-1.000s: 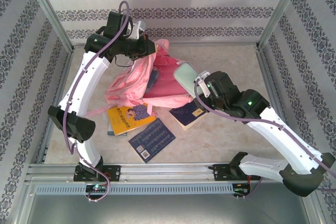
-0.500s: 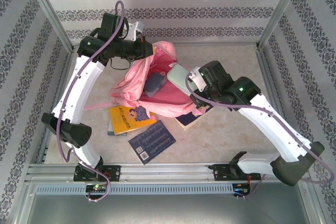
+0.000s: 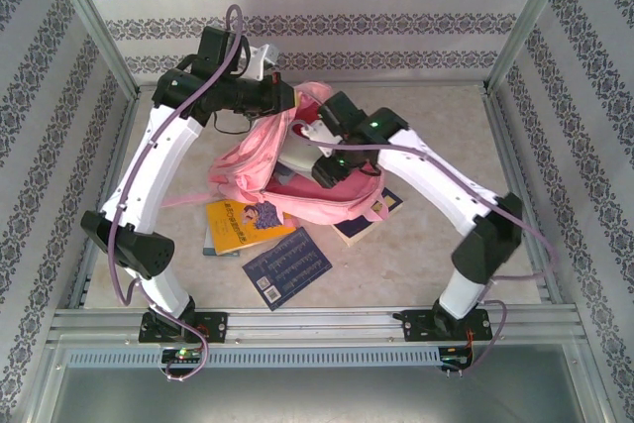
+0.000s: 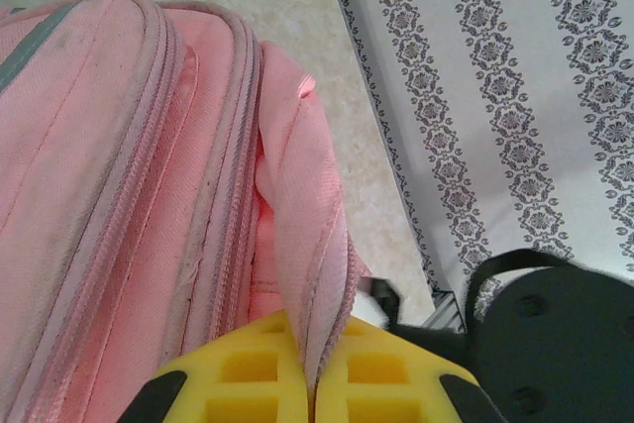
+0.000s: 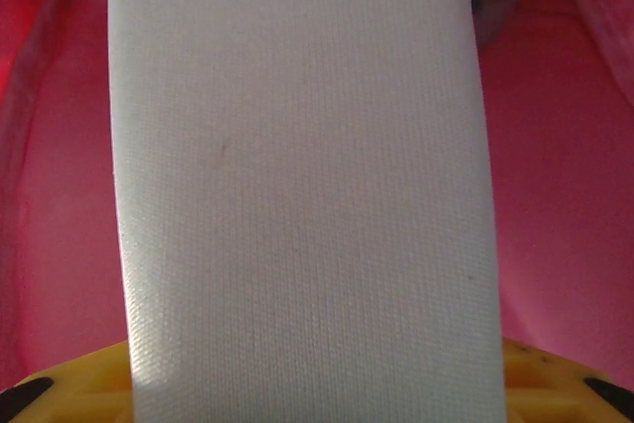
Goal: Pack the student bag
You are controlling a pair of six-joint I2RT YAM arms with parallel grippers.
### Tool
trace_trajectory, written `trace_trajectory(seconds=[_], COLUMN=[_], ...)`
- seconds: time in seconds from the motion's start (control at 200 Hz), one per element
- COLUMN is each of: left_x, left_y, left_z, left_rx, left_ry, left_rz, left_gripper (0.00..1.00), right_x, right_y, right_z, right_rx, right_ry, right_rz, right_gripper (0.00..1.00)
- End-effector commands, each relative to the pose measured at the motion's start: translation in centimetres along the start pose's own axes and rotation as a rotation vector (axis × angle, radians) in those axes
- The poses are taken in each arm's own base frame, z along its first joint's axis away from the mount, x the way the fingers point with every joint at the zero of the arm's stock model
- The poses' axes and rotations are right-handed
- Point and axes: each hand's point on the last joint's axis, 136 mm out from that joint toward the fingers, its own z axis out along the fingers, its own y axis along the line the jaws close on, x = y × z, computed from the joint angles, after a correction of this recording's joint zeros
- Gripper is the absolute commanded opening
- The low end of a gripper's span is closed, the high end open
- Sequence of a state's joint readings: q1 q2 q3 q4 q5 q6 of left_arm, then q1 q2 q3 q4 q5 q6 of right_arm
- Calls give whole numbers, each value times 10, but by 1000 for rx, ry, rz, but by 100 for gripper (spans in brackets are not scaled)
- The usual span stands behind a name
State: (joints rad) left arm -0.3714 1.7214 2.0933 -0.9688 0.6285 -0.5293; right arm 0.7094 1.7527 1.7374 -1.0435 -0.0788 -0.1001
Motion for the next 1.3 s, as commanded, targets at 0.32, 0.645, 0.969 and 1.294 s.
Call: trace_trajectory(seconds=[0.32, 0.645, 0.969, 1.294], left_x=[-39, -40, -43, -36], left_y=[-67, -52, -27, -8], left_z=[0, -3, -4, 1], left_rx=[237, 167, 101, 43], left_ry=[-114, -128, -128, -110], left_rz=[89, 97, 69, 56], left_gripper=[0, 0, 0, 0], right_x=[-94, -113, -70, -13], right_y=[43, 24, -16, -28], right_z=[63, 26, -71, -143], right_rx=[-2, 134, 349, 296], right_ry=[-205, -456, -673, -796], right_rz=[3, 33, 148, 142], right_gripper=[61, 86, 98, 98])
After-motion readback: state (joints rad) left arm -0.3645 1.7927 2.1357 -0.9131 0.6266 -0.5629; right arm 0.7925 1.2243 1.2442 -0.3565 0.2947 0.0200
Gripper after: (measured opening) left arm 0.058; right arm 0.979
